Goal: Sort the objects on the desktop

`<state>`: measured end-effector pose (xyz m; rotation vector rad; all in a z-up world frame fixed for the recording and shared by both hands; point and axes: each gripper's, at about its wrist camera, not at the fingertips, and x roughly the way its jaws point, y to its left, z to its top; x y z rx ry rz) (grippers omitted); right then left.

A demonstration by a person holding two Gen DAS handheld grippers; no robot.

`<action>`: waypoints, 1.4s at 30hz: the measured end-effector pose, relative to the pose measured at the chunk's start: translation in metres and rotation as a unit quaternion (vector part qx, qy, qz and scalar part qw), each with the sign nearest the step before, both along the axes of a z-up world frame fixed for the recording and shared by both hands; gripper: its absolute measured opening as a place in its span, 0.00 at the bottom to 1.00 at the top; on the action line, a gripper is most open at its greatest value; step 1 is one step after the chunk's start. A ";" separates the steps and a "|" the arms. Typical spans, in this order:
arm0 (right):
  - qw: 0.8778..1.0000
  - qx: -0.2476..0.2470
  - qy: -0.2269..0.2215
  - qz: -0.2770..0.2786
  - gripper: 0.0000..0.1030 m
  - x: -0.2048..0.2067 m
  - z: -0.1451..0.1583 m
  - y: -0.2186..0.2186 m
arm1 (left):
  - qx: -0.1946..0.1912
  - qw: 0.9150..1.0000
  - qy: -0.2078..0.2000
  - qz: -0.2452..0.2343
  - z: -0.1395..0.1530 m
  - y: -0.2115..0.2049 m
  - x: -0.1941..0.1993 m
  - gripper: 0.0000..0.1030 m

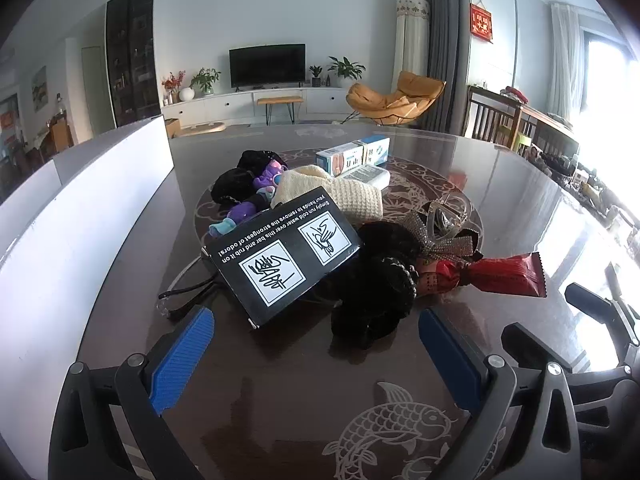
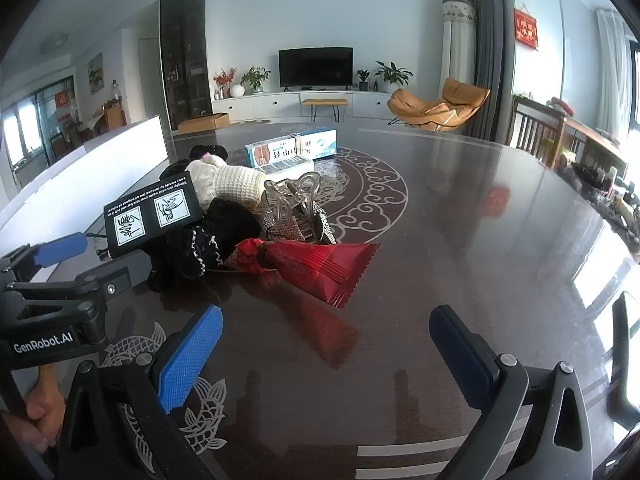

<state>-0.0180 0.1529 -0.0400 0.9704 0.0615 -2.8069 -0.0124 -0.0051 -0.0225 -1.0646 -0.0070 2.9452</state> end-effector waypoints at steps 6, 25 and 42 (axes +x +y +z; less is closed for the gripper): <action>1.000 -0.016 -0.007 0.000 1.00 -0.001 -0.001 0.003 | -0.005 1.000 -0.004 0.000 -0.001 0.002 0.000 1.00; 1.000 -0.020 -0.008 -0.001 1.00 -0.002 -0.001 0.003 | -0.007 1.000 -0.004 -0.005 -0.002 0.002 0.001 1.00; 1.000 -0.020 -0.008 -0.001 1.00 -0.002 -0.002 0.003 | -0.008 1.000 -0.006 -0.007 -0.003 0.003 0.000 1.00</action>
